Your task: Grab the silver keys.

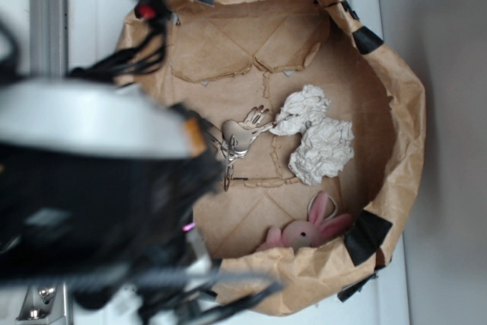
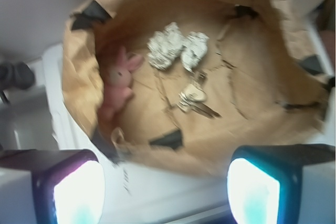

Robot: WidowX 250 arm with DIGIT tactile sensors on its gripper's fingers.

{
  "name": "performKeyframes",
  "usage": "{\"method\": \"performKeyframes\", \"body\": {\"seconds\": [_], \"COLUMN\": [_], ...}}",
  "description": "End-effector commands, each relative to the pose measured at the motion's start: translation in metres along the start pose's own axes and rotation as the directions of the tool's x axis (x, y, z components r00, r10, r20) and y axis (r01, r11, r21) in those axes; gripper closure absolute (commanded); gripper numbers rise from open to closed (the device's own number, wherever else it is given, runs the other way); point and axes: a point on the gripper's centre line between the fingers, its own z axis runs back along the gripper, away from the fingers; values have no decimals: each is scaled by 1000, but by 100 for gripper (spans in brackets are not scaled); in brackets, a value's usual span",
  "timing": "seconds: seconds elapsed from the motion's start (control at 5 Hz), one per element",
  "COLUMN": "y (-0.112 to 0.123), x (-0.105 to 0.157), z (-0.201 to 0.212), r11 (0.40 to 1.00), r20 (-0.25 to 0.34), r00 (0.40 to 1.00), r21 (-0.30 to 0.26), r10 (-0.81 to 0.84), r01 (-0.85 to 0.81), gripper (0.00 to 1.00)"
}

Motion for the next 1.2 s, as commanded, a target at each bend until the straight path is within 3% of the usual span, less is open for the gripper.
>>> {"method": "performKeyframes", "body": {"seconds": [0.0, 0.2, 0.4, 0.8, 1.0], "y": [32, 40, 55, 83, 84], "x": [32, 32, 27, 14, 8], "z": [-17, -35, -59, -101, -114], "r11": [916, 868, 854, 857, 870], "r20": [68, 99, 50, 57, 27], "r00": [917, 863, 855, 855, 871], "r21": [-118, -111, -116, -56, -68], "r10": [392, 495, 516, 515, 491], "r01": [-383, -485, -508, -512, -489], "gripper": [0, 0, 0, 0, 0]}}
